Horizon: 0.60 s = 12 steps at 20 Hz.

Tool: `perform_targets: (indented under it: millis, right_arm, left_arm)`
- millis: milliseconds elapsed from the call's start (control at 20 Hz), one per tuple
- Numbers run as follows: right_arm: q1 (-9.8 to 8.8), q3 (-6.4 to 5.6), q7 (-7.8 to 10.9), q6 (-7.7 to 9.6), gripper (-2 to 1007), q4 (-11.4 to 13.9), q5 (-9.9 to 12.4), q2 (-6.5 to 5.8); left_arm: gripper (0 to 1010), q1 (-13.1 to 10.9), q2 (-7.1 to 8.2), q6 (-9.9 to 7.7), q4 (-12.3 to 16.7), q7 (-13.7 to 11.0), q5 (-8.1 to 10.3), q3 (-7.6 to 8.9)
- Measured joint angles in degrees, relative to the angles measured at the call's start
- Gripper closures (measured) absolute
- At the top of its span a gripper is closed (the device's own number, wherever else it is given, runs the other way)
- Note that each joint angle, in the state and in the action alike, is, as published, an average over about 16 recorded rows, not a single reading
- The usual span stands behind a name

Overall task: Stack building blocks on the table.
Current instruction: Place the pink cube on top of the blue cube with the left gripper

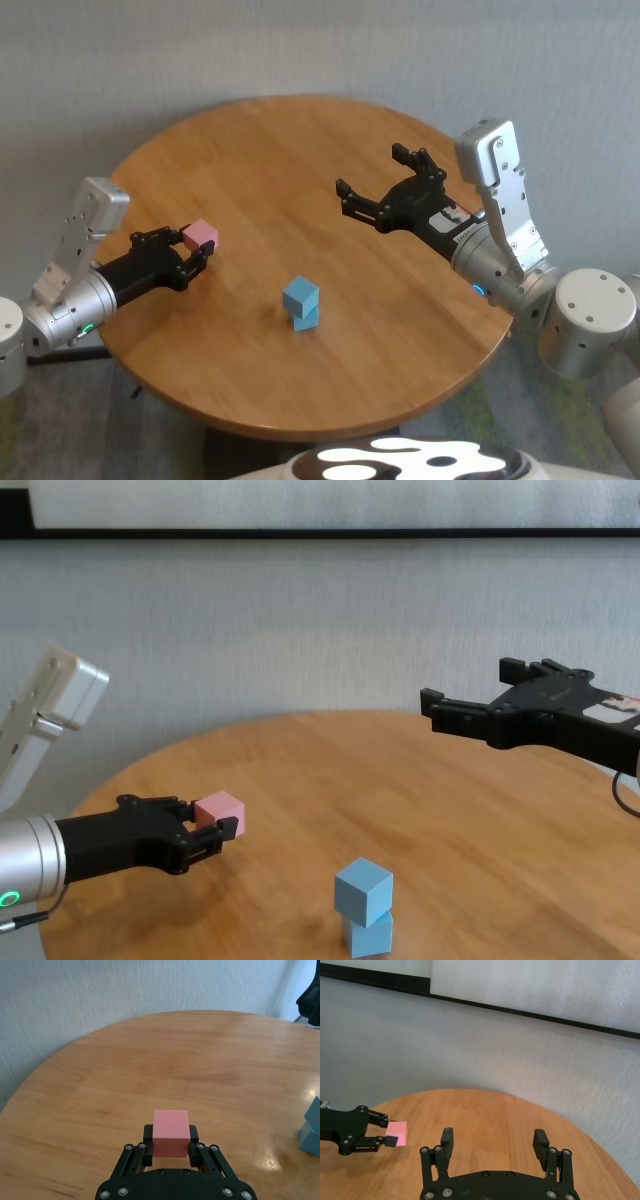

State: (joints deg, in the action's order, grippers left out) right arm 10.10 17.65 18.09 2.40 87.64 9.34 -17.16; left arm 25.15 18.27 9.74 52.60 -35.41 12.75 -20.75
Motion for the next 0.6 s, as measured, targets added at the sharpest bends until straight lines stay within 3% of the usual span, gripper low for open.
perform_targets:
  millis: [350, 600]
  right_arm:
    - [0.0, 0.0, 0.0, 0.0, 0, 0.0, 0.0, 0.0]
    - [0.0, 0.0, 0.0, 0.0, 0, 0.0, 0.0, 0.0]
  left_arm:
    - [613, 0.05, 0.73, -0.81, 1.26, 0.88, 0.2, -0.88]
    - [613, -0.8, 1.58, -2.13, 4.1, 1.72, 0.39, -1.44]
